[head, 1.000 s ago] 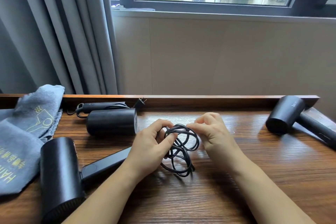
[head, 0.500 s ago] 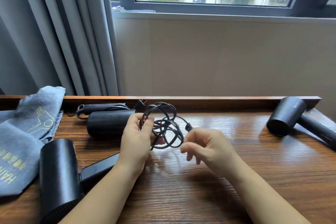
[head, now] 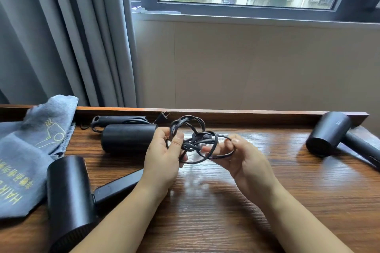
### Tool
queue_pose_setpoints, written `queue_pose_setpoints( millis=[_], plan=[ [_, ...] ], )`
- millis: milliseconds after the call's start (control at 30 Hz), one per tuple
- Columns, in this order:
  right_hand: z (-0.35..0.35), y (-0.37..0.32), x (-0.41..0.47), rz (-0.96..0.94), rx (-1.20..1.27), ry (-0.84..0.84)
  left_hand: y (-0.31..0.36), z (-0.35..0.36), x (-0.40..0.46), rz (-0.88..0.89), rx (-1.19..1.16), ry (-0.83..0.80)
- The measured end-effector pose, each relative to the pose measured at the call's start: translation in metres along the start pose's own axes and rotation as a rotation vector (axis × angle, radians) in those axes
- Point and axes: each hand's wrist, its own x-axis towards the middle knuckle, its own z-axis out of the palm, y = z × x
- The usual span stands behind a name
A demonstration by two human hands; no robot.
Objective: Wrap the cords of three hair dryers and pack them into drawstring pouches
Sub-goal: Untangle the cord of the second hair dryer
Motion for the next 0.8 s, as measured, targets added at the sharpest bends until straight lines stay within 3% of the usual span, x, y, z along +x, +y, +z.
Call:
queue_pose_setpoints(
  millis=[100, 300, 533, 800],
  plan=[
    [0.003, -0.003, -0.001, 0.011, 0.023, 0.072, -0.001, -0.001, 0.000, 0.000, 0.002, -0.012],
    [-0.012, -0.017, 0.002, 0.170, -0.186, 0.103, 0.000, -0.002, 0.001, -0.062, -0.025, -0.011],
    [-0.017, -0.008, -0.003, 0.099, -0.849, -0.134, -0.001, 0.000, -0.001, -0.080, 0.015, -0.006],
    [-0.025, -0.015, -0.001, 0.036, -1.291, -0.068, -0.002, -0.002, 0.001, -0.070, 0.073, -0.001]
  ],
)
